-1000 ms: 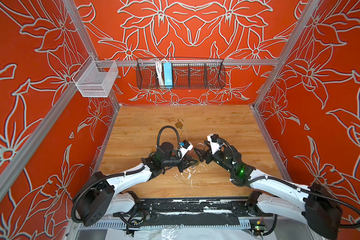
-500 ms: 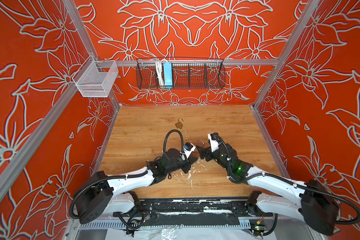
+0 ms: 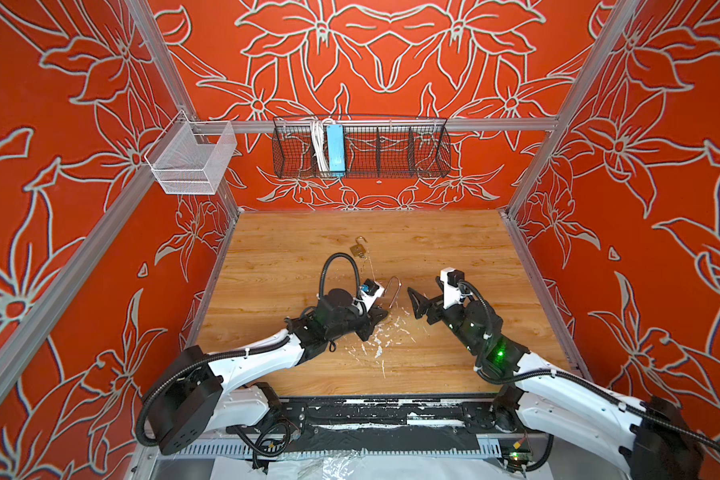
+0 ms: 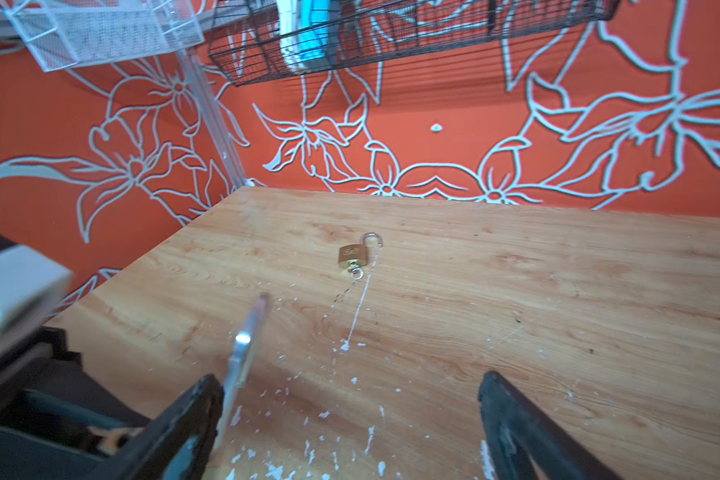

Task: Unlock with the key
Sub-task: 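Pull the right gripper away from the padlock while left holds the shackle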

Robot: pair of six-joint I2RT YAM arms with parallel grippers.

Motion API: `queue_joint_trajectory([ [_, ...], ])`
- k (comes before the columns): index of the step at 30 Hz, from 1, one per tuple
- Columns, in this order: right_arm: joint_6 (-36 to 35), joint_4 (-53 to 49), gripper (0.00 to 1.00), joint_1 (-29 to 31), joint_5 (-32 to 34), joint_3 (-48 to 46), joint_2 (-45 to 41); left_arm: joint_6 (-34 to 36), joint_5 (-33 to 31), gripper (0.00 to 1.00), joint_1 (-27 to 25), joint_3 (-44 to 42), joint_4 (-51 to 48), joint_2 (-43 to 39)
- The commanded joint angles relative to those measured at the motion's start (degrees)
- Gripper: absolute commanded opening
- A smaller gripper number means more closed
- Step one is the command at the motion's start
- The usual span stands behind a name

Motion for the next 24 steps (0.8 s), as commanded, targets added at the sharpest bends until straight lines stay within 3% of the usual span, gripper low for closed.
queue_joint_trajectory([
  [1, 4.1, 0.2, 0.98, -4.1, -3.5, 0.8, 3.1, -1.8, 20.4, 0.0, 3.3, -1.3, 10.7, -3.9],
  [4, 8.3, 2.4, 0.98, -8.6, -13.5, 2.1, 8.7, -1.6, 28.7, 0.0, 3.3, -1.1, 12.7, -3.8],
  [7, 9.5, 9.7, 0.98, -11.5, -28.0, 1.9, 12.9, -2.4, 29.6, 0.0, 3.4, -1.9, 15.0, -4.1],
  [9, 9.1, 13.2, 0.98, -11.7, -34.2, 1.5, 13.4, -2.8, 29.6, 0.0, 3.4, -2.9, 16.4, -5.2],
  [15, 9.3, 21.2, 0.98, -11.6, -39.8, -1.4, 12.1, -4.1, 33.3, 0.0, 3.5, -3.4, 17.9, -7.8],
  [24, 8.6, 26.2, 0.98, -11.5, -45.4, -2.4, 12.3, -4.5, 30.2, 0.0, 3.5, -4.7, 19.4, -9.0],
])
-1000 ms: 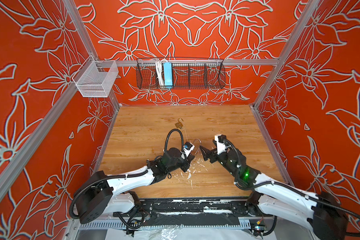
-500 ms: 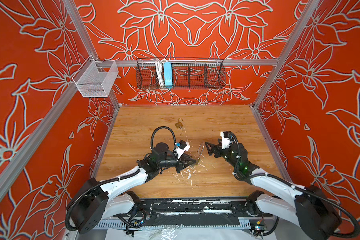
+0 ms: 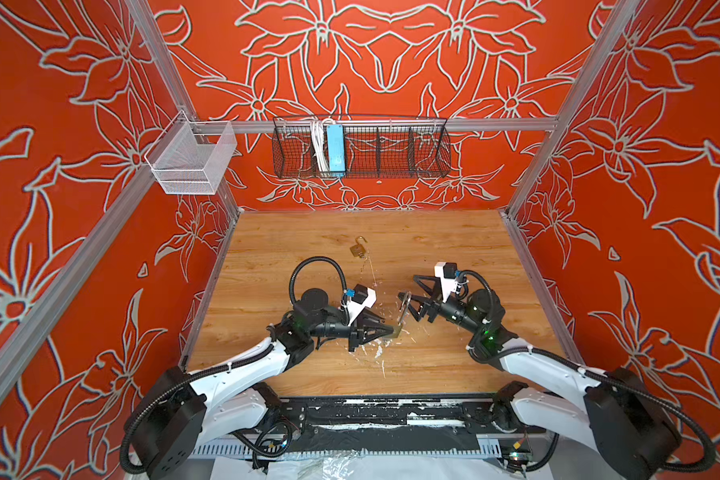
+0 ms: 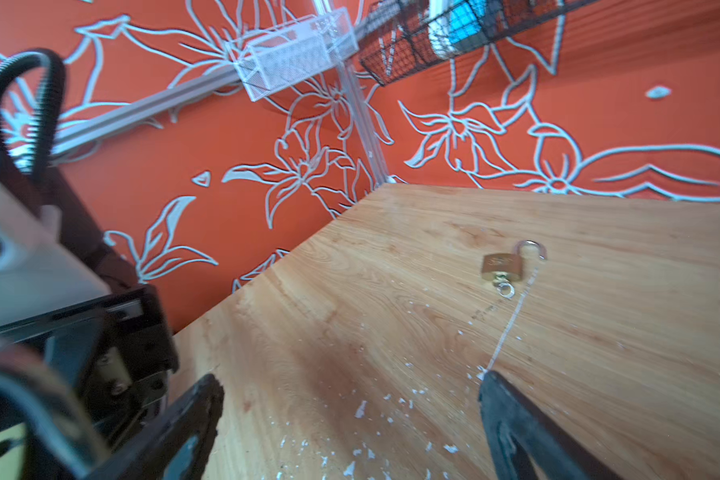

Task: Unlock with the key

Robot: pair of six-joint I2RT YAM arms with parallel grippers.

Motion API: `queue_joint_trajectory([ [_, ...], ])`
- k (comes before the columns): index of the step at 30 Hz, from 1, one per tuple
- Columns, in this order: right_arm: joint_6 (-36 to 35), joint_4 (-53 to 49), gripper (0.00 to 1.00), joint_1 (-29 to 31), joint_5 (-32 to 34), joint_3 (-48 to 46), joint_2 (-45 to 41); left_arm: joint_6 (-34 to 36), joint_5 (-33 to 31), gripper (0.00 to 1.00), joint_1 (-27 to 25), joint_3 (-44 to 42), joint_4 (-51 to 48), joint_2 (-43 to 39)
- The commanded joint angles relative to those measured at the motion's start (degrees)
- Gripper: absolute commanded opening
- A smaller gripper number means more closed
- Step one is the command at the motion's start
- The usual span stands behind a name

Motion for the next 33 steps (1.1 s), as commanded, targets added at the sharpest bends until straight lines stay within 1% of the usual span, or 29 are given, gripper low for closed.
queue_joint_trajectory([
  [1, -0.3, 3.2, 0.98, 0.0, -2.3, -1.1, -1.0, 0.6, -2.4, 0.0, 0.3, -0.8, 5.2, -3.3],
  [5, -1.1, 1.7, 0.98, 0.0, -0.2, -1.8, -3.2, 1.8, -9.1, 0.0, 0.3, -2.6, 3.5, -8.0],
  [8, -1.0, 1.5, 0.98, 0.0, -0.2, -1.9, -4.0, 2.3, -11.5, 0.0, 0.3, -3.1, 2.8, -9.1],
  [16, -0.5, 2.7, 0.98, 0.0, -2.0, -2.0, -4.2, 1.9, -9.5, 0.0, 0.3, -2.0, 3.2, -6.4],
  [21, -0.4, 3.0, 0.98, 0.0, -2.4, -2.0, -4.2, 2.5, -10.4, 0.0, 0.3, -2.1, 2.7, -6.4],
  [25, -0.2, 3.3, 0.98, 0.0, -3.1, -1.8, -3.7, 2.0, -9.9, 0.0, 0.3, -2.1, 3.5, -6.4],
  [26, 0.0, 3.7, 0.98, 0.2, -3.5, -1.7, -3.4, 2.1, -9.8, 0.0, 0.3, -2.1, 3.4, -4.5],
  [33, 0.0, 4.1, 0.98, 0.5, -3.9, -1.6, -2.9, 2.0, -9.4, 0.0, 0.3, -1.8, 3.3, -4.3],
])
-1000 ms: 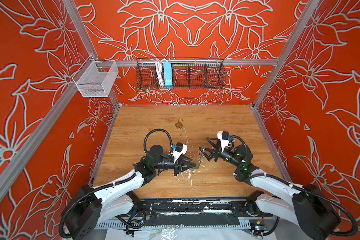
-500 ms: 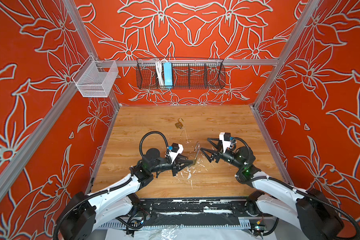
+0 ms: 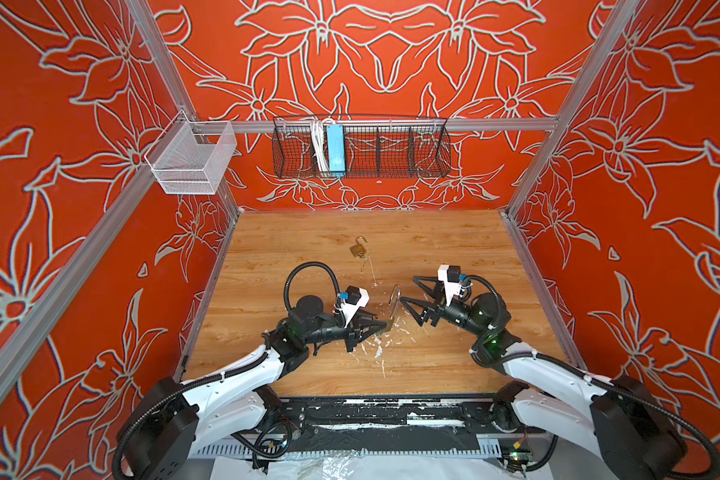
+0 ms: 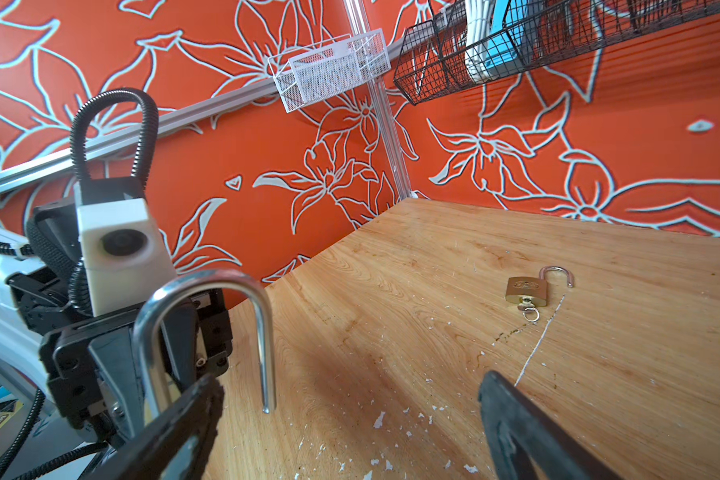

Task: Unlock with the key

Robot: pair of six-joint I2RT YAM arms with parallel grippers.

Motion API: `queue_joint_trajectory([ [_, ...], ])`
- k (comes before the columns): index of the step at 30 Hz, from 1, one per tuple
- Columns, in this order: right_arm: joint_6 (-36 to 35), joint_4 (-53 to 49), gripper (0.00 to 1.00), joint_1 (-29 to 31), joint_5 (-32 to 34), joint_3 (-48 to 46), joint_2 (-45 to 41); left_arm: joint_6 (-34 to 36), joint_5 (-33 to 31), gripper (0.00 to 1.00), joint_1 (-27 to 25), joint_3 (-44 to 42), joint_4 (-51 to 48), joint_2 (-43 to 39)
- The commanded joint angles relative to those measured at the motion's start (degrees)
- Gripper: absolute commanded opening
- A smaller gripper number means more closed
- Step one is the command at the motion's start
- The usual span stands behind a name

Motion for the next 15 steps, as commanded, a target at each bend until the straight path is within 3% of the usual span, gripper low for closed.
queue_joint_trajectory([
  [1, 0.4, 2.1, 0.98, 0.5, -1.6, -0.1, -0.1, 0.7, 1.2, 0.0, 0.3, 2.0, 4.7, -0.4],
  [15, -0.4, 1.6, 0.98, 2.1, -1.9, 1.1, 2.3, -1.7, 6.0, 0.0, 0.2, 2.8, 8.0, 2.8],
])
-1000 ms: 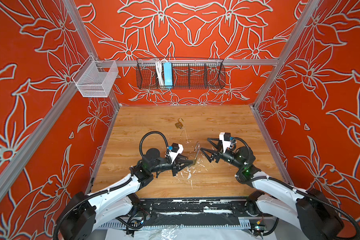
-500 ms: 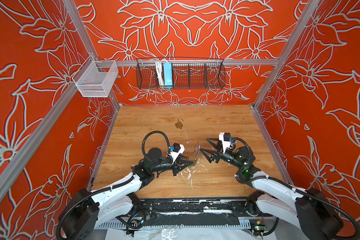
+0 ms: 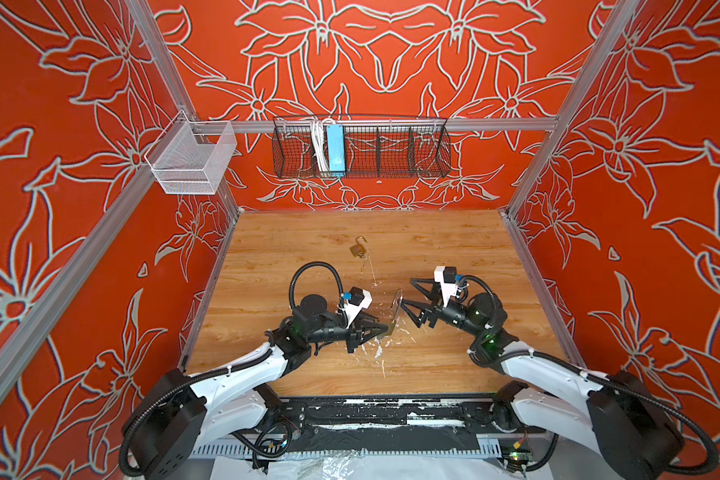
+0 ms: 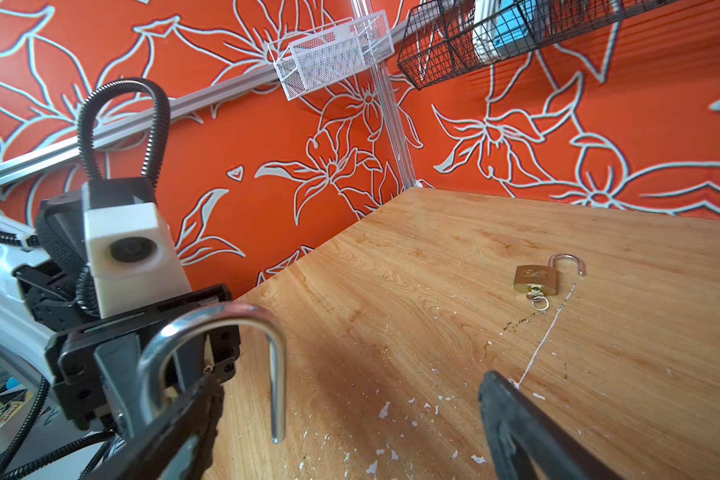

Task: Unlock with the key

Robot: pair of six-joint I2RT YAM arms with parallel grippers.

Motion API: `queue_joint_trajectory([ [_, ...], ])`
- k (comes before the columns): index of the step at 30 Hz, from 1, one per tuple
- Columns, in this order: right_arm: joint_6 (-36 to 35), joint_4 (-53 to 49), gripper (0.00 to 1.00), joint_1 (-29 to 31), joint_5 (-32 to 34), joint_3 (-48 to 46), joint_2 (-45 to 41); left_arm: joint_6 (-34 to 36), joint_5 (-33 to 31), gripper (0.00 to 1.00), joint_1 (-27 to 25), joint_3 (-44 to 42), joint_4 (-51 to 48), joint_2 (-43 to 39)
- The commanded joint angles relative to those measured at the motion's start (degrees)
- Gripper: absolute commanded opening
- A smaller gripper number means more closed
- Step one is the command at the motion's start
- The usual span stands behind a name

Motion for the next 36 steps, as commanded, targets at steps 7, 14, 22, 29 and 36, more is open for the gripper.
queue_joint_trajectory([
  [7, -0.7, 1.4, 0.98, 1.4, -1.6, 1.7, 2.0, -2.1, 6.2, 0.0, 0.1, 3.6, 8.6, 1.8],
  [14, -0.9, -1.7, 0.98, 1.7, 2.8, 2.1, 1.8, -1.9, 6.6, 0.0, -0.3, 4.3, 8.1, 3.0],
  [22, -1.8, -9.4, 0.98, 1.7, 15.1, 1.8, -1.2, -1.2, 1.6, 0.0, -0.5, 5.7, 3.5, 3.1],
  [29, -2.2, -12.1, 0.98, 1.7, 18.2, 2.0, -2.6, -1.0, -1.3, 0.0, -0.5, 6.2, 1.6, 3.0],
  [36, -2.2, -13.3, 0.98, 1.7, 19.9, 2.0, -3.4, -0.2, -4.6, 0.0, -0.6, 6.5, -0.5, 2.5],
])
